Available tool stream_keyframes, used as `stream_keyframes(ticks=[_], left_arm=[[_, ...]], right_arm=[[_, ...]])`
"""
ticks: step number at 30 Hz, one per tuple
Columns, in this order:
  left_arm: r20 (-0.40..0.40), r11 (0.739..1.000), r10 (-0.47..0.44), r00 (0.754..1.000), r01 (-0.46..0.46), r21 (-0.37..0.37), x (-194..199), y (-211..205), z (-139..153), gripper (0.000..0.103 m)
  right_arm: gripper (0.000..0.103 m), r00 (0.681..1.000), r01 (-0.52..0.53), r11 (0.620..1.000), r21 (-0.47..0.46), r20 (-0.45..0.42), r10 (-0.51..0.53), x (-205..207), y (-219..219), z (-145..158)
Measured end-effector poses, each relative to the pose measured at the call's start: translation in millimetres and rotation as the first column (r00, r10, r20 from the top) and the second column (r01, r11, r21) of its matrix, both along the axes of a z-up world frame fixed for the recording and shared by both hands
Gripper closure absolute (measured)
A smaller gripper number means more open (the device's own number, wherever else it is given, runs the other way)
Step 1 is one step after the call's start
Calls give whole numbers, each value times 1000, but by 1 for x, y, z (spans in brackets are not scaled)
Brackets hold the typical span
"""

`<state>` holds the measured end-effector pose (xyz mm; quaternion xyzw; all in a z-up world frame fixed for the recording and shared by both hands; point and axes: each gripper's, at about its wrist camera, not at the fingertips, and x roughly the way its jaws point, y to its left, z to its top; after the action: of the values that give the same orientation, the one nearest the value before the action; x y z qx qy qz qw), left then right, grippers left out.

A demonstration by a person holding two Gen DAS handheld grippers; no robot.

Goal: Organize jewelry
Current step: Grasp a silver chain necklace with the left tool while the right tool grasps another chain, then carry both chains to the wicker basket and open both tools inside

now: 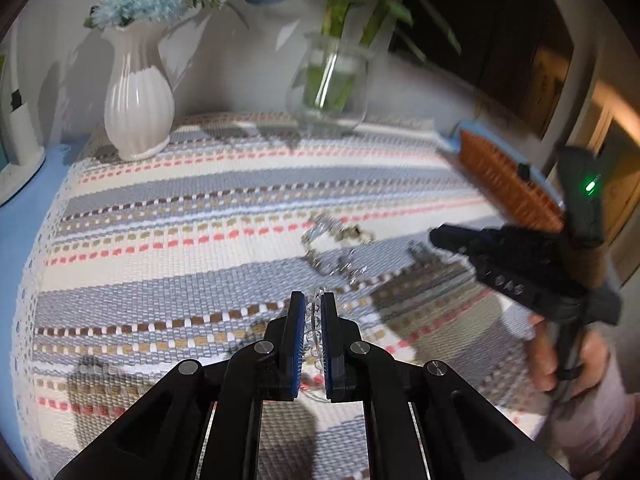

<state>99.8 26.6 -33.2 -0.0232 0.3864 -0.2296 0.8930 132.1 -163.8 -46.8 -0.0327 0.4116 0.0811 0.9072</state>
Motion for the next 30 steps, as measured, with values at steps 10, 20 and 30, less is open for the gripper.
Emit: stream_keyframes(ticks=[10, 20, 30], left_arm=[[52, 996, -9, 999, 14, -90, -9, 3, 39, 95], [92, 995, -50, 995, 57, -78, -10, -22, 67, 95], [126, 988, -141, 982, 148, -51, 2, -82, 90, 95]], right_arm=[[90, 998, -4, 997, 73, 60, 0, -12, -11, 13], [90, 999, 13, 987, 159, 40, -19, -21, -36, 25], [90, 995, 70, 971, 230, 54, -85, -34, -99, 61]])
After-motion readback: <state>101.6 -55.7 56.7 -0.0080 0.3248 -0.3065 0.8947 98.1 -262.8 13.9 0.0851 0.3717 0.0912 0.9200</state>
